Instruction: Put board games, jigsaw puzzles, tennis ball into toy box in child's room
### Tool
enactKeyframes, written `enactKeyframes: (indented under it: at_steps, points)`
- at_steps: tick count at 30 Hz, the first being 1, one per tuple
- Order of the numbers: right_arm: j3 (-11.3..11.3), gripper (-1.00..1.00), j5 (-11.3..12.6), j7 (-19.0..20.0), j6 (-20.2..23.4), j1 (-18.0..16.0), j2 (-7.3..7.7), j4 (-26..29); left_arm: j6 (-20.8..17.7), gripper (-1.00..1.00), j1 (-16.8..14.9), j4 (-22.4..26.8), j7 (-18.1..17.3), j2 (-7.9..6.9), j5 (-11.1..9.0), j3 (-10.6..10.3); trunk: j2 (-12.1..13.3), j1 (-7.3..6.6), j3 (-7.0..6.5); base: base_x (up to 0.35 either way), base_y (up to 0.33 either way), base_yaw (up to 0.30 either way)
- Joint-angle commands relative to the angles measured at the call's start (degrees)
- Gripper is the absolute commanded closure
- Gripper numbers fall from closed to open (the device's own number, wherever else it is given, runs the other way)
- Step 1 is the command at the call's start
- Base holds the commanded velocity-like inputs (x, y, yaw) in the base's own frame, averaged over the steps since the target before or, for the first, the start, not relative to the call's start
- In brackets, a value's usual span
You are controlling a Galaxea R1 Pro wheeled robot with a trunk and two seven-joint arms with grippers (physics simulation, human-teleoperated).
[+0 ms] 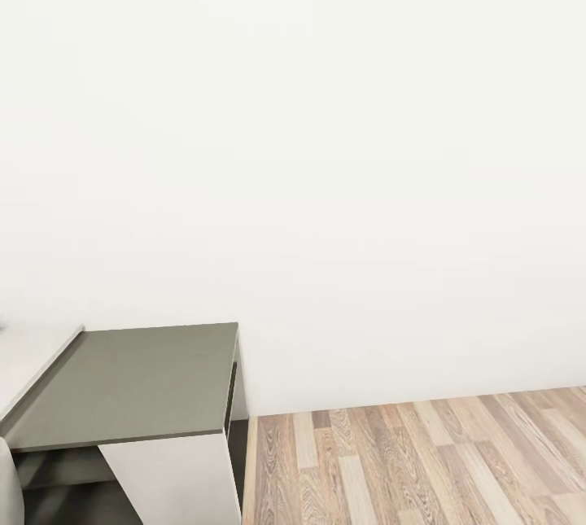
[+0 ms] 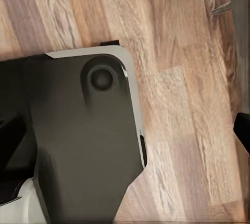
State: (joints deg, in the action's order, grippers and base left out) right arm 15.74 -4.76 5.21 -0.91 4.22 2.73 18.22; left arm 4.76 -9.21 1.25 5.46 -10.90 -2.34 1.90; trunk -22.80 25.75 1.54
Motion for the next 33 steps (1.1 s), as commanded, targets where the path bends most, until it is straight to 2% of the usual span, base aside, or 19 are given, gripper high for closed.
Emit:
enactKeyframes:
  at_steps: [1, 5, 6, 9, 10, 16, 21, 25, 33]
  points:
    - [0.46, -1.0, -0.54, 0.01, -0.63, 0.0, -0.05, -0.51, 0.28, -1.0, 0.21, -0.12, 0.17, 0.13, -0.21, 0.14, -0.11, 0.04, 0.11, 0.0, 0.0, 0.0]
    - [0.38, -1.0, -0.64, -3.24, -3.93, 0.0, -0.55, -4.52, 0.55, -1.0, 1.86, -0.29, 1.23, 1.36, -0.17, 0.13, -0.11, 0.04, 0.11, 0.0, 0.0, 0.0]
    - [0.34, -1.0, -0.73, -5.25, -5.51, 0.0, -0.91, -6.2, 0.76, -1.0, 2.77, -0.32, 2.01, 2.01, -0.15, 0.13, -0.11, 0.04, 0.11, 0.0, 0.0, 0.0]
    - [0.28, -1.0, -0.88, -8.59, -7.83, 0.0, -1.53, -8.16, 1.56, -1.0, 3.89, -0.34, 3.34, 2.73, -0.14, 0.13, -0.11, 0.04, 0.11, 0.0, 0.0, 0.0]
    - [0.24, -1.0, -0.94, -10.77, -8.97, 0.0, -2.11, -8.97, 2.3, -1.0, 4.35, -0.35, 4.1, 3.02, -0.13, 0.13, -0.11, 0.04, 0.11, 0.0, 0.0, 0.0]
    - [-0.33, -1.0, -1.03, -15.72, -10.73, 0.0, -4.09, -10.16, 3.74, -1.0, 5.1, -0.37, 5.29, 3.4, -0.13, 0.13, -0.11, 0.04, 0.11, 0.0, 0.0, 0.0]
    - [-2.06, -1.0, -1.04, -16.61, -10.85, 0.0, -4.51, -10.33, 3.98, -1.0, 5.6, -0.37, 5.48, 3.46, -0.13, 0.13, -0.11, 0.04, 0.11, 0.0, 0.0, 0.07]
    - [-4.36, -1.0, -0.98, -16.89, -10.84, 0.0, -4.63, -10.38, 4.08, -1.0, 5.92, -0.37, 5.53, 3.5, -0.14, 0.13, -0.11, 0.04, 0.11, 0.0, 0.0, 0.226]
    - [-5.66, -1.0, -0.99, -16.9, -10.78, 0.0, -4.64, -10.39, 4.16, -1.0, 6.03, -0.37, 5.54, 3.53, -0.2, 0.13, -0.11, 0.04, 0.11, 0.0, 0.0, 0.268]
